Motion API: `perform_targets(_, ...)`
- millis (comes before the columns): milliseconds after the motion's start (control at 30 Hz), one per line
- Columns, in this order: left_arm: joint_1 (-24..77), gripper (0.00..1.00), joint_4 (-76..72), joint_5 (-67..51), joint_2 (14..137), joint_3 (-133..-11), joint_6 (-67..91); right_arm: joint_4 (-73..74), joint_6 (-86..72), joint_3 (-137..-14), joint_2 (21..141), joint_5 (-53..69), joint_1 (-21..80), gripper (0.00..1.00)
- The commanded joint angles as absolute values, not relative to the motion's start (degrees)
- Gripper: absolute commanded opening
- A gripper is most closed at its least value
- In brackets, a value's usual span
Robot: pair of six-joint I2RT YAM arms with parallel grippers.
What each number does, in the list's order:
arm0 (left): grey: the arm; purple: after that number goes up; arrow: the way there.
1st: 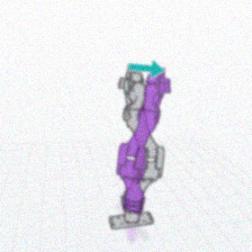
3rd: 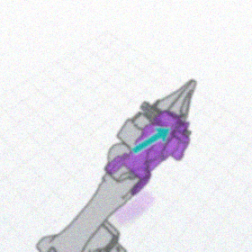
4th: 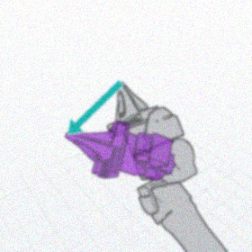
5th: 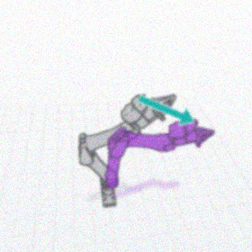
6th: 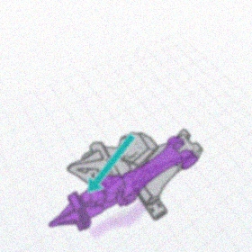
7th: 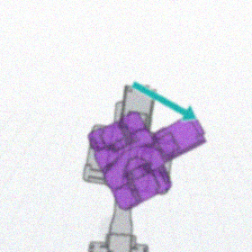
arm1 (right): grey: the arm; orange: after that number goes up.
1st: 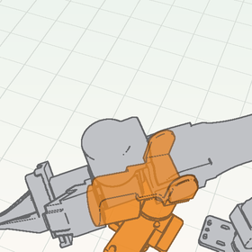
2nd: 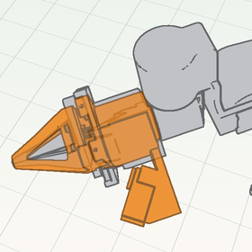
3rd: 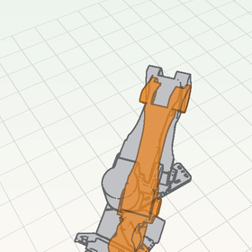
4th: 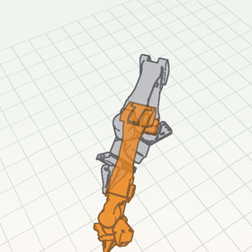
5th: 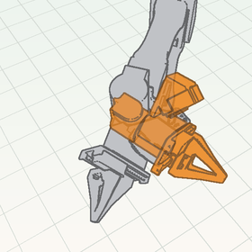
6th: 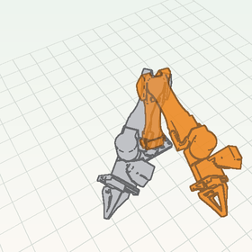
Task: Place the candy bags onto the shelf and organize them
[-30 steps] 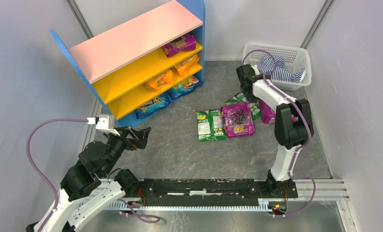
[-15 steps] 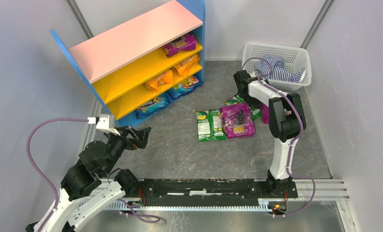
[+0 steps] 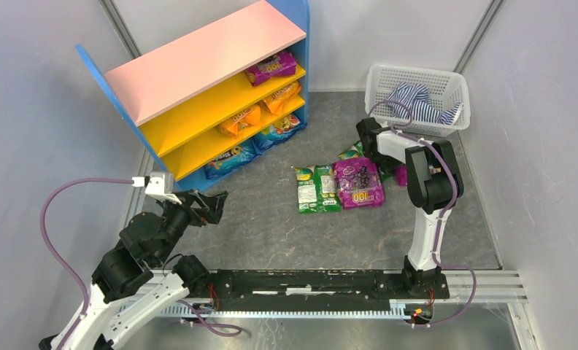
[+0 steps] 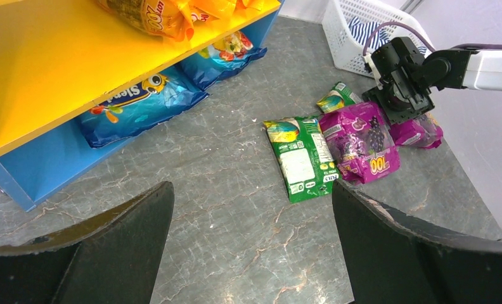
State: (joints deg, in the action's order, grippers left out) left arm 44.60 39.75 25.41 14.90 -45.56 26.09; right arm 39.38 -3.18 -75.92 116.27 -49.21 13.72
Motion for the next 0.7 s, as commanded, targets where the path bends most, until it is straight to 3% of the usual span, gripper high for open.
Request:
perform_targets(0,44.65,1.0,38.02,26.97,15.52,-45.79,24.96,33.97,-2.26,-75.2,116.76,-50.24,13.19,0.73)
perform_targets(133,44.65,1.0,38.11,27.16,15.38,-45.84,24.98,33.61,-1.75,-76.44,117.55,-50.14,13.27,0.72)
perform_targets(533,44.56,1.0,38.15,27.34,15.18,-45.89,25.05,36.81,-1.95,-75.26,104.58,-48.61,16.87,0.32)
perform_targets(667,44.56,1.0,38.14,27.33,14.82,-45.92,25.05,36.24,-3.11,-74.38,98.31,-40.27,16.96,0.24)
